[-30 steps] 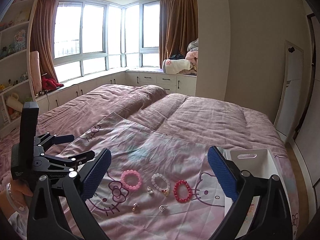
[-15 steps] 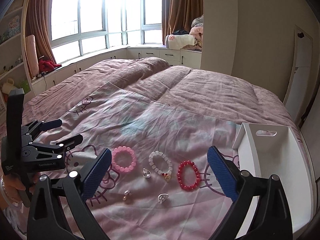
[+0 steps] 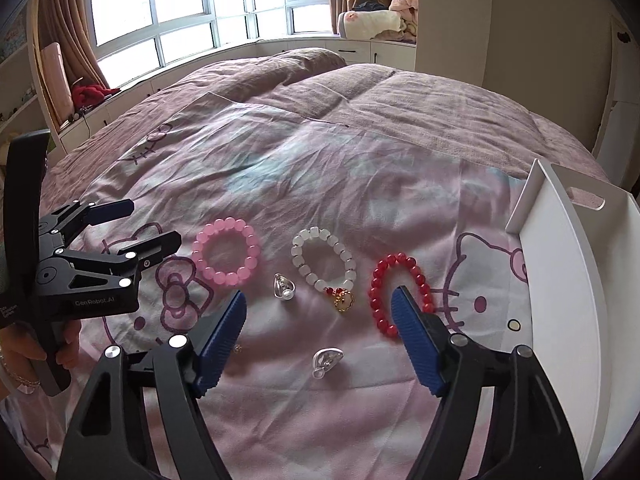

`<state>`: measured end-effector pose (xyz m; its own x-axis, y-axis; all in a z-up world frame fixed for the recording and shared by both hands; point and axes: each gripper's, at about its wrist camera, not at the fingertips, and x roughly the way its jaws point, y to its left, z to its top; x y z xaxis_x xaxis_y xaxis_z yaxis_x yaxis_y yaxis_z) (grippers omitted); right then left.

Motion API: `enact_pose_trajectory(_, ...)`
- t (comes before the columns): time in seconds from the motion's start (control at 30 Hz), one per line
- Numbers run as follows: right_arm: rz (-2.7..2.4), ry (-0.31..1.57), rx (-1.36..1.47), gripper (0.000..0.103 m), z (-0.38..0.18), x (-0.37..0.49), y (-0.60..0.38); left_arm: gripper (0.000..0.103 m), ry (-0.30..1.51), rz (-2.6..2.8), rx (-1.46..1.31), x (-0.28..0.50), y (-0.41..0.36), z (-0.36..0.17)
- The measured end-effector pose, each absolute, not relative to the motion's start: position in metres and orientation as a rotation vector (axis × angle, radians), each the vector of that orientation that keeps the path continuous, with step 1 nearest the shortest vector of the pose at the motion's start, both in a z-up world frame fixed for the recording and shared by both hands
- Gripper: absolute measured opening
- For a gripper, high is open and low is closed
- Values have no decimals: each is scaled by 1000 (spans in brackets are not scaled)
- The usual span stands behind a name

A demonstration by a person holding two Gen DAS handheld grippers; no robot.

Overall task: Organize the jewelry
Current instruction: 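Grasp silver heart charm with right tool while left tool grasps pink bead bracelet, then carry silver charm in right tool while left tool carries pink bracelet to tray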

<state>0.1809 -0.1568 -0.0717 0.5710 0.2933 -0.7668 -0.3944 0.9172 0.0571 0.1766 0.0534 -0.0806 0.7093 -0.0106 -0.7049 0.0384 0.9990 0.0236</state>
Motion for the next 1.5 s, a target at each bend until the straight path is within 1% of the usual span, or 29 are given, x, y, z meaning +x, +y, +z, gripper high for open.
enact_pose_trajectory(0.03, 409, 888, -122, 66, -76, 182, -158, 95, 786, -31, 41, 179, 51, -83)
enact_pose_trajectory(0.13, 421, 934, -97, 60, -92, 186, -161, 95, 808, -30, 48, 188, 46, -92)
enact_pose_trajectory(0.33, 422, 1005, -77, 57, -119, 187, -168, 95, 868, 1, 43, 200, 48, -109)
enact_pose_trajectory(0.53, 430, 1059, -57, 44, -137, 187, -174, 94, 871, -9, 11, 199, 53, -115)
enact_pose_trajectory(0.57, 431, 1061, -58, 44, -138, 187, -174, 90, 870, -7, 16, 199, 52, -115)
enact_pose_trajectory(0.6, 432, 1061, -59, 39, -139, 187, -174, 76, 870, -6, 22, 199, 51, -115)
enact_pose_trajectory(0.63, 434, 1062, -62, 36, -139, 187, -174, 70, 875, -10, 30, 199, 50, -115)
enact_pose_trajectory(0.67, 437, 1065, -63, 30, -140, 187, -174, 65, 880, -17, 36, 200, 48, -116)
enact_pose_trajectory(0.7, 441, 1068, -61, 26, -140, 188, -174, 58, 881, -28, 41, 199, 46, -116)
enact_pose_trajectory(0.73, 445, 1069, -57, 23, -140, 188, -174, 54, 882, -38, 45, 199, 43, -116)
enact_pose_trajectory(0.77, 448, 1070, -54, 22, -140, 188, -174, 43, 883, -47, 49, 199, 41, -116)
enact_pose_trajectory(0.8, 452, 1071, -52, 17, -139, 188, -173, 27, 887, -55, 50, 198, 40, -116)
enact_pose_trajectory(0.83, 457, 1072, -51, 15, -139, 187, -173, 21, 892, -62, 50, 199, 38, -116)
enact_pose_trajectory(0.93, 465, 1067, -50, 15, -137, 186, -172, 21, 894, -84, 26, 198, 39, -115)
enact_pose_trajectory(1.0, 469, 1066, -44, 15, -135, 185, -172, 17, 895, -90, -2, 197, 44, -113)
enact_pose_trajectory(1.2, 481, 1042, -26, 15, -120, 182, -171, 17, 887, -111, -119, 192, 61, -97)
enact_pose_trajectory(1.5, 486, 969, -26, 15, -84, 169, -172, 17, 813, -141, -155, 178, 65, -57)
